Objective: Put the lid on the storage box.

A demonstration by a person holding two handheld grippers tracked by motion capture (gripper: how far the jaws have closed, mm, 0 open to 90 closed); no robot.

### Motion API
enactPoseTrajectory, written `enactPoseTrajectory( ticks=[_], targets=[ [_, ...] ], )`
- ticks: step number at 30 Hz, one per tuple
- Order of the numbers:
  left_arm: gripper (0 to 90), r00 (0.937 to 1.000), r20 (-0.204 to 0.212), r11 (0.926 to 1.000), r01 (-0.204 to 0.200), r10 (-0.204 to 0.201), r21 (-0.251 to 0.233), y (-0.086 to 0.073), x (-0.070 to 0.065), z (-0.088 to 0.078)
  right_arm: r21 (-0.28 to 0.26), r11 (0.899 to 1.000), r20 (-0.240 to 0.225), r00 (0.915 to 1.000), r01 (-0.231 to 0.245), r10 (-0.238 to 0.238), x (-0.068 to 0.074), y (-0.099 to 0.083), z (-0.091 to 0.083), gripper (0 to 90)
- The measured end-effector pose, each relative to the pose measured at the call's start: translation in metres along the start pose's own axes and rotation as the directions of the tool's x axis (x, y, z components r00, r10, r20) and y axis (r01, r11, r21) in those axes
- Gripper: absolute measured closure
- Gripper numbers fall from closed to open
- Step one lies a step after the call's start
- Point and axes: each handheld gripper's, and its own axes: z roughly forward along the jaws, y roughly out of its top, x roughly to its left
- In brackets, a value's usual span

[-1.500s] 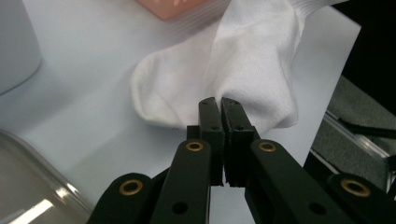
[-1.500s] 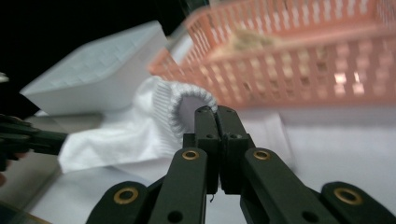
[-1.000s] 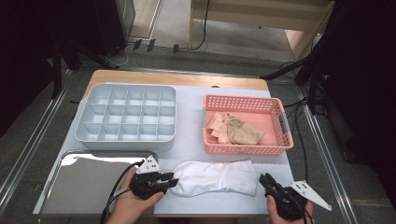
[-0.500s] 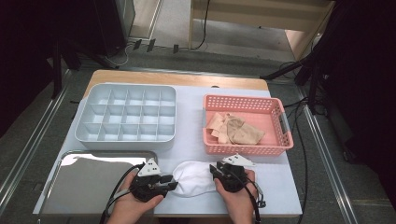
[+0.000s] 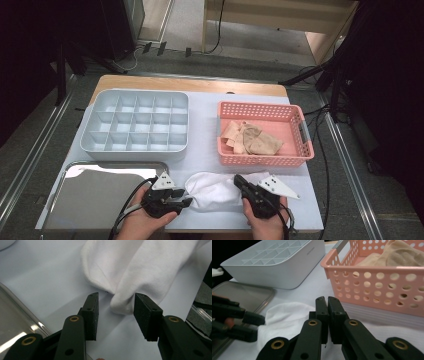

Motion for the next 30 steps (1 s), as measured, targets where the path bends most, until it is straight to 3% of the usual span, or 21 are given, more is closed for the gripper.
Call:
enactPoseTrajectory(
  ticks=[3,9,12,18,20,23,24,26,30],
  targets=[
    [56.6,0.9997,0.023,1.0,-0.002,0.002,0.001,0.0,-0.002,0.0,-0.018,1.0,0.021,0.9995,0.024,-0.024,0.002,-0.017,-0.017,87.0],
    [53.6,0.9977,0.067,1.0,0.006,-0.006,0.005,0.0,-0.007,0.005,0.036,0.999,0.033,0.9992,0.02,-0.021,-0.001,-0.041,-0.027,86.7],
    [49.3,0.9952,0.096,0.9998,0.019,-0.019,0.004,0.002,-0.011,0.009,0.044,0.999,0.025,0.9996,0.012,-0.013,-0.001,-0.042,-0.029,86.9],
    [47.1,0.9943,0.104,0.9997,0.022,-0.022,-0.002,0.003,-0.023,0.016,0.042,0.999,-0.007,0.9999,0.012,-0.011,0.005,-0.038,-0.026,87.2],
    [53.4,0.9984,0.056,0.9999,-0.012,0.012,-0.007,0.002,-0.031,0.019,0.049,0.999,-0.013,0.9998,0.014,-0.013,0.008,-0.037,-0.025,87.2],
    [75.5,0.9982,0.055,0.9997,-0.02,0.021,-0.013,0.002,-0.033,0.018,0.05,0.999,-0.02,0.9997,0.015,-0.014,0.008,-0.036,-0.023,87.3],
    [75.5,0.9979,0.058,0.9996,-0.027,0.028,-0.012,0.001,-0.034,0.018,0.051,0.999,-0.019,0.9998,0.012,-0.011,0.008,-0.036,-0.023,87.3],
    [88.3,0.997,0.071,0.9992,-0.028,0.03,-0.028,0.003,-0.034,0.015,0.054,0.999,-0.021,0.9998,0.004,-0.003,0.008,-0.034,-0.021,87.3],
    [88.9,0.998,0.052,0.9978,-0.032,0.035,-0.057,0.012,-0.031,0.009,0.053,0.999,-0.019,0.9997,-0.012,0.013,0.005,-0.027,-0.019,87.6]
  ],
)
